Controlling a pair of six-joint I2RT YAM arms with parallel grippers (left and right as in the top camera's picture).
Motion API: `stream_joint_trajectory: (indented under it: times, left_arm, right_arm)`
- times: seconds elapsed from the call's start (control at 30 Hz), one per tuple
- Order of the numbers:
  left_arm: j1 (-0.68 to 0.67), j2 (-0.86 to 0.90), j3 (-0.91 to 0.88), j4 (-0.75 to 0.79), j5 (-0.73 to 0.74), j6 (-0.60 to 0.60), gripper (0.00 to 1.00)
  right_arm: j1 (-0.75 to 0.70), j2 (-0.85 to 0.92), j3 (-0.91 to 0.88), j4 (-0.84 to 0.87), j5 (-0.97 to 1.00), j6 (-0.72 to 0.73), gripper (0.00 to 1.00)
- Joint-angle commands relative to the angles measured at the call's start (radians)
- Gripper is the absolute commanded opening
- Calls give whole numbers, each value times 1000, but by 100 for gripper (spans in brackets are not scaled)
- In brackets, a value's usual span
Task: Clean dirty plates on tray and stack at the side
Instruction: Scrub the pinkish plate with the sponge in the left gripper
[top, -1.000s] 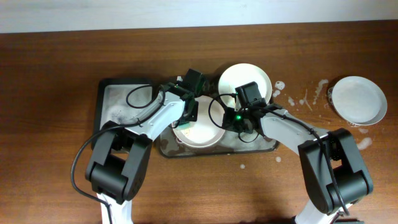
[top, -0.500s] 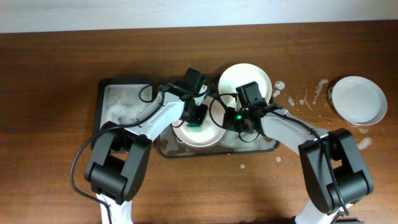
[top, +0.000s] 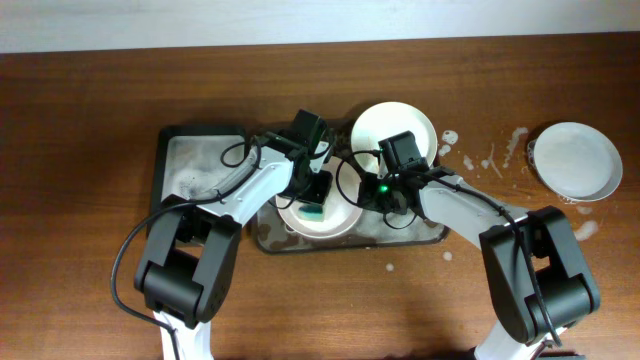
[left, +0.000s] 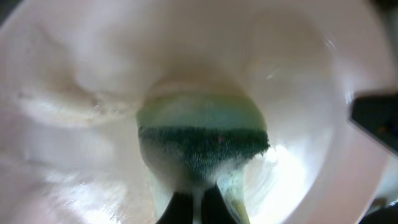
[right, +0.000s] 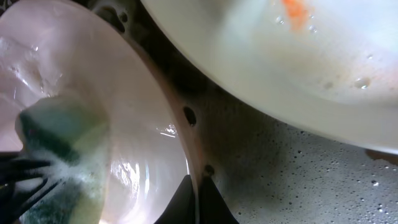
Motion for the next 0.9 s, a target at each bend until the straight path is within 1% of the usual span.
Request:
stream_joint_trajectory:
  times: [0.0, 0.03, 0.07, 0.17, 0.23, 0.27, 0.3, 0.33, 0.4, 0.43, 0.47, 0.5, 0.57, 0.6, 0.63, 0.67, 0.7, 0.8, 0.87]
  left_arm:
    - [-5, 13, -9, 87, -79, -75, 1]
    - [-5, 13, -9, 123, -175, -137, 1]
    - [-5, 13, -9, 145, -232, -159, 1]
    - [-5, 13, -9, 163, -380, -178, 1]
    - [-5, 13, -9, 107, -396, -194, 1]
    - [-5, 13, -9, 64, -394, -226, 1]
    - [-5, 13, -9, 3, -372, -249, 1]
    - [-5, 13, -9, -42, -305, -249, 1]
    - [-6, 13, -9, -85, -118, -248, 1]
    - [-8, 13, -9, -87, -19, -244, 1]
    - [-14, 13, -9, -73, 32, -232, 1]
    - [-21, 13, -9, -48, 43, -214, 1]
    - [-23, 13, -9, 41, -24, -214, 1]
    - [-23, 13, -9, 127, -125, -215, 1]
    - [-22, 13, -9, 162, -171, -215, 1]
    - [-22, 13, -9, 222, -270, -215, 1]
    - [-22, 13, -9, 246, -325, -215, 1]
    - [-13, 13, -9, 258, -497, -215, 1]
    - [-6, 13, -9, 192, -517, -215, 1]
  right_arm:
    - [-2, 10, 14, 0, 0, -5, 4]
    - [-2, 10, 14, 0, 1, -5, 4]
    - [-2, 10, 14, 0, 1, -5, 4]
    - [-2, 10, 14, -1, 1, -5, 4]
    - [-2, 10, 14, -1, 1, -5, 4]
    - [-2, 10, 14, -1, 1, -5, 4]
    - [-2, 10, 14, -1, 1, -5, 4]
    - [-2, 10, 14, 0, 1, -5, 4]
    - [-2, 10, 14, 2, 1, -5, 4]
    - [-2, 10, 14, 3, 0, -5, 4]
    - [-2, 10, 14, 3, 0, -5, 4]
    - [-2, 10, 14, 3, -3, -5, 4]
    - [-2, 10, 14, 3, -3, -5, 4]
    - [-2, 10, 14, 3, -3, -5, 4]
    - [-2, 10, 14, 3, -3, -5, 4]
    - [-2, 10, 14, 2, -3, -5, 4]
    - [-2, 10, 14, 2, -3, -6, 4]
    - [-2, 10, 14, 3, -3, -6, 4]
    - [-2, 10, 14, 3, -3, -6, 4]
